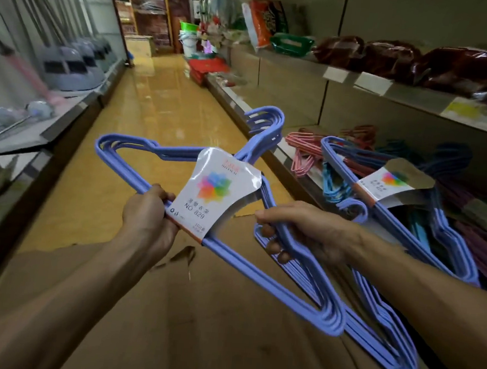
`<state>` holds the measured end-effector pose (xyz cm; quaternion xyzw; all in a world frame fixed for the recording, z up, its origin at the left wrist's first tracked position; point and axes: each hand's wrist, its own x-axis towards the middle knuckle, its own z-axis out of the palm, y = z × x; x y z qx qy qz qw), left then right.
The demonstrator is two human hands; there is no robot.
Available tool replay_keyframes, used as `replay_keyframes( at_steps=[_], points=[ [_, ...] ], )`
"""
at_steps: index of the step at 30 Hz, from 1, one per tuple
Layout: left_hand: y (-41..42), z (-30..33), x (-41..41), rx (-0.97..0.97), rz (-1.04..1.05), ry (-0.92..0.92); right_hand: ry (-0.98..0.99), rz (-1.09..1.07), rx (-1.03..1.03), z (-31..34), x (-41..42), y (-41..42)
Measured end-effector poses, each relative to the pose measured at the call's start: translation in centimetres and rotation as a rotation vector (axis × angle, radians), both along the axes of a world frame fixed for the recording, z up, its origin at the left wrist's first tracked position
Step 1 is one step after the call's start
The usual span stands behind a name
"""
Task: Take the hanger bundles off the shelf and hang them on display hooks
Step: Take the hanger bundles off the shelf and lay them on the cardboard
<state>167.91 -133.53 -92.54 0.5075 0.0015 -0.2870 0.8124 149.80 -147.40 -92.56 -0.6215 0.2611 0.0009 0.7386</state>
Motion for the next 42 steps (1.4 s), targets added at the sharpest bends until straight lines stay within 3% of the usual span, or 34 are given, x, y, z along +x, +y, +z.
replay_keyframes(
  at_steps=[5, 11, 14, 16, 19, 22, 26, 33, 37, 42],
  points=[
    [1.6, -0.9, 1.2, 0.086, -0.032, -0.081, 0.076, -0.152, -0.15, -1.7, 2.9, 2.0],
    [2.5, -1.3, 3.3, 0.571, -0.225, -0.388, 0.037, -0.269, -0.272, -3.0, 4.1, 3.3],
    [2.9, -1.0, 4.6, 0.837, -0.139, -0.681, 0.044, -0.273, -0.434, -3.3, 4.3, 3.7],
    [2.9, 0.1, 4.8, 0.86, -0.028, -0.913, 0.035, -0.255, -0.556, -3.7, 4.2, 4.0],
    [2.3, 1.8, 4.0, 0.691, -0.035, -1.115, 0.035, -0.22, -0.644, -4.2, 4.0, 4.5],
    [1.6, 2.3, 2.4, 0.545, -0.151, -1.092, 0.06, -0.193, -0.659, -4.5, 3.8, 5.0],
    [0.2, 1.8, 1.1, 0.516, -0.358, -1.066, 0.047, -0.131, -0.669, -4.7, 3.8, 5.6],
    [-1.4, 1.1, 0.0, 0.588, -0.137, -1.136, 0.043, -0.049, -0.568, -5.1, 3.8, 7.0],
    [-1.0, 0.4, 1.2, 0.516, -0.124, -1.081, 0.005, -0.006, -0.325, -4.7, 3.4, 7.0],
    [1.0, -0.6, 2.9, 0.305, -0.178, -0.866, -0.005, 0.159, 0.182, -4.6, 3.9, 6.4]
  ],
)
